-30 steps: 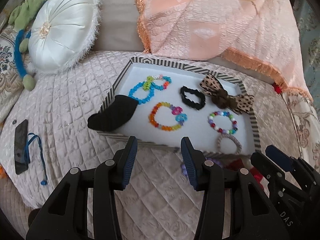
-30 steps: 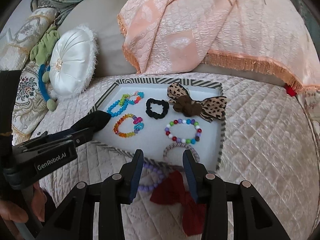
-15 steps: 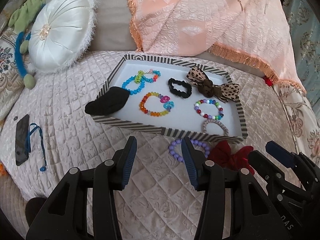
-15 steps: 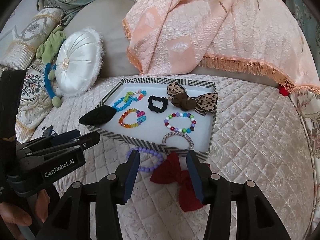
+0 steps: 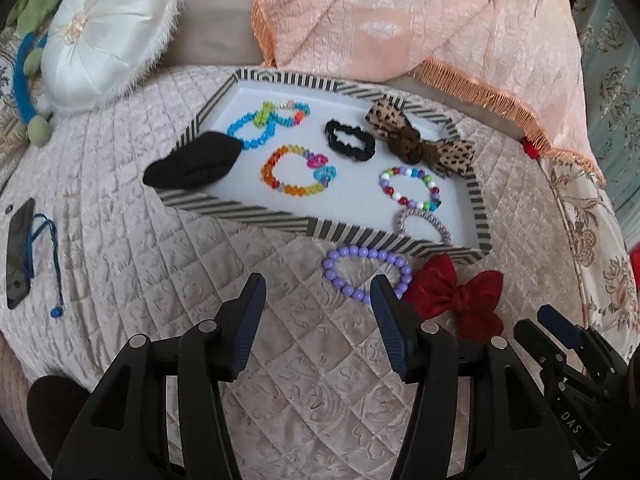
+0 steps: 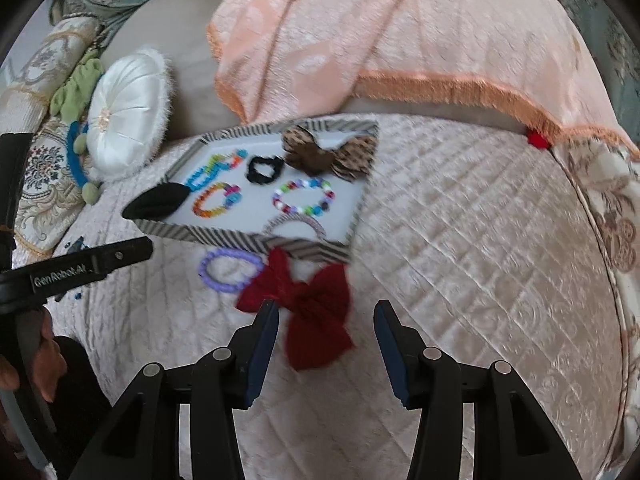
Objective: Organize jewelry
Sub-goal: 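Withdraw both tools and move toward purple bracelet and red bow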
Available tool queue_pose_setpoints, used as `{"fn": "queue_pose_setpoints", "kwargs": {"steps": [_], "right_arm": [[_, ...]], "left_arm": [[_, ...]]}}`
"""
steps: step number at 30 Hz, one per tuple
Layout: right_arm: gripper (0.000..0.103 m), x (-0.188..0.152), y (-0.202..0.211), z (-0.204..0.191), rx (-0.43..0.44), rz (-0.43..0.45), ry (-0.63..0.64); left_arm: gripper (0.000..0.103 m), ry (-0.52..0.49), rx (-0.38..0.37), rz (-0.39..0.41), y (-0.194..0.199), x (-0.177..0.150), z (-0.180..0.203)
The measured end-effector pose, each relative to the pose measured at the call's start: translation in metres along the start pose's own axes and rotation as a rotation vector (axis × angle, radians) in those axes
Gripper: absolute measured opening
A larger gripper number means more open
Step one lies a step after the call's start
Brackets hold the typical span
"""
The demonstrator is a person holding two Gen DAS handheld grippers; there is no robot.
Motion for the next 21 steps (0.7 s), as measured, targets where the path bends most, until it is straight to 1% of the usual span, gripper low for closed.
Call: {"fn": "queue_pose_setpoints", "kwargs": {"steps": [4, 6, 9, 13, 17, 19, 20, 21], "right_arm": [[0.048, -0.004, -0.007, 0.003, 0.016, -0.009, 0.017], [0.048, -0.004, -0.01, -0.002, 0.024, -0.011, 0.057], [0.048, 0.0, -0.014, -0.017, 0.038, -0.015, 0.159], [0.048, 0.013, -0.021, -0.034, 0.1, -0.02, 0.286], [0.049, 0.024, -0.036, -0.048, 0.108, -0.042, 0.44], [0.053, 0.025, -0.045, -0.053, 0.11, -0.064, 0.508], [0.059, 0.025, -0.049, -0.054, 0.103, -0.076, 0.54], [0.063, 0.024, -0.054, -0.055, 0.098, -0.086, 0.563]], "left_arm": [[0.054, 0.007, -0.003, -0.038, -0.014, -0.003, -0.001], [0.054, 0.011, -0.01, -0.061, -0.021, -0.003, -0.001], [0.054, 0.023, -0.02, -0.089, -0.031, -0.003, -0.003], [0.055, 0.05, -0.03, -0.127, -0.046, -0.002, -0.004], [0.055, 0.066, -0.034, -0.145, -0.058, -0.002, 0.002], [0.056, 0.071, -0.033, -0.146, -0.065, -0.001, 0.006], [0.056, 0.073, -0.034, -0.148, -0.068, -0.001, 0.009], [0.057, 0.075, -0.036, -0.151, -0.071, -0.001, 0.011]]}}
Point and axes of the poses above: each gripper's, at about its wrist camera, not at the fingertips, and y roughly against the way its jaws point, z to its right, x to its top, the point moved 6 cm from there along -y, roughly the way its jaws point, and after that the axes turned 10 degrees about -z, right-handed, at the moved point
